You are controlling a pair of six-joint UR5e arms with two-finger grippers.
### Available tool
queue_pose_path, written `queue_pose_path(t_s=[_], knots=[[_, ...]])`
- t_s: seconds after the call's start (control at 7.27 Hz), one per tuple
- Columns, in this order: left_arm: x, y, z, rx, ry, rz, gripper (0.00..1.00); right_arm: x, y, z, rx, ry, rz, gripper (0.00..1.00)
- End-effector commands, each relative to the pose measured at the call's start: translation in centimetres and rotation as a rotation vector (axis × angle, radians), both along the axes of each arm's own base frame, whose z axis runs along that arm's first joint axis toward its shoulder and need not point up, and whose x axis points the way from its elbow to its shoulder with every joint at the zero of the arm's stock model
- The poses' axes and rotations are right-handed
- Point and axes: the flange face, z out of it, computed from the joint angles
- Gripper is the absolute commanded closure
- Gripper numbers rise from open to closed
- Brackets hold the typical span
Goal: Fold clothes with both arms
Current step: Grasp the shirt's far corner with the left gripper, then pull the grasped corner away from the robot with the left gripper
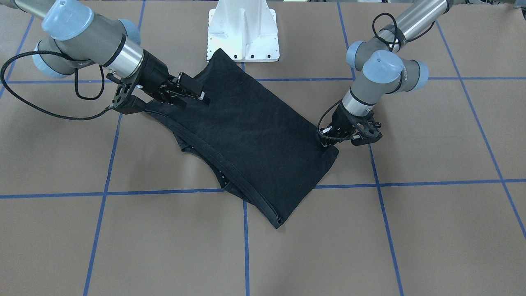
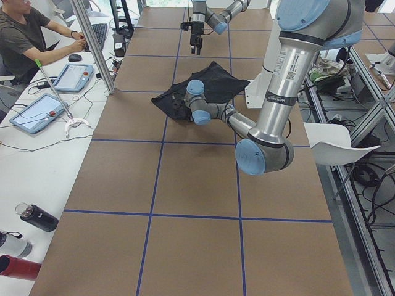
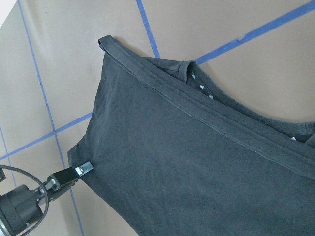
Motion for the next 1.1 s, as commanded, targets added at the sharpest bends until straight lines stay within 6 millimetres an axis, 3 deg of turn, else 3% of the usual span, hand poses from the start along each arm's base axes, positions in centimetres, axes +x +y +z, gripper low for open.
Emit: queue_pose_path(t_s=[0.0,0.14,0.41,0.69,0.96], knots=[[0.3,-5.8,0.9,0.107,-0.111,-0.074,1.0,0.1,-0.3,0.1,0.004,0.004,0.025,0.0],[-0.4,-9.2,0.5,0.117,-0.131,-0.103,1.0,0.1,-0.4,0.2,0.004,0.006,0.034,0.0],[-1.7,-12.6,-1.0,0.141,-0.134,-0.141,1.0,0.0,-0.5,0.2,0.006,0.008,0.044,0.0],[0.8,-16.5,-4.5,0.184,-0.134,-0.207,1.0,-0.1,-0.6,0.3,0.006,0.011,0.049,0.0],[2.5,-18.3,-3.6,0.245,-0.063,-0.226,1.0,-0.2,-0.7,1.0,-0.001,0.021,0.053,0.0]])
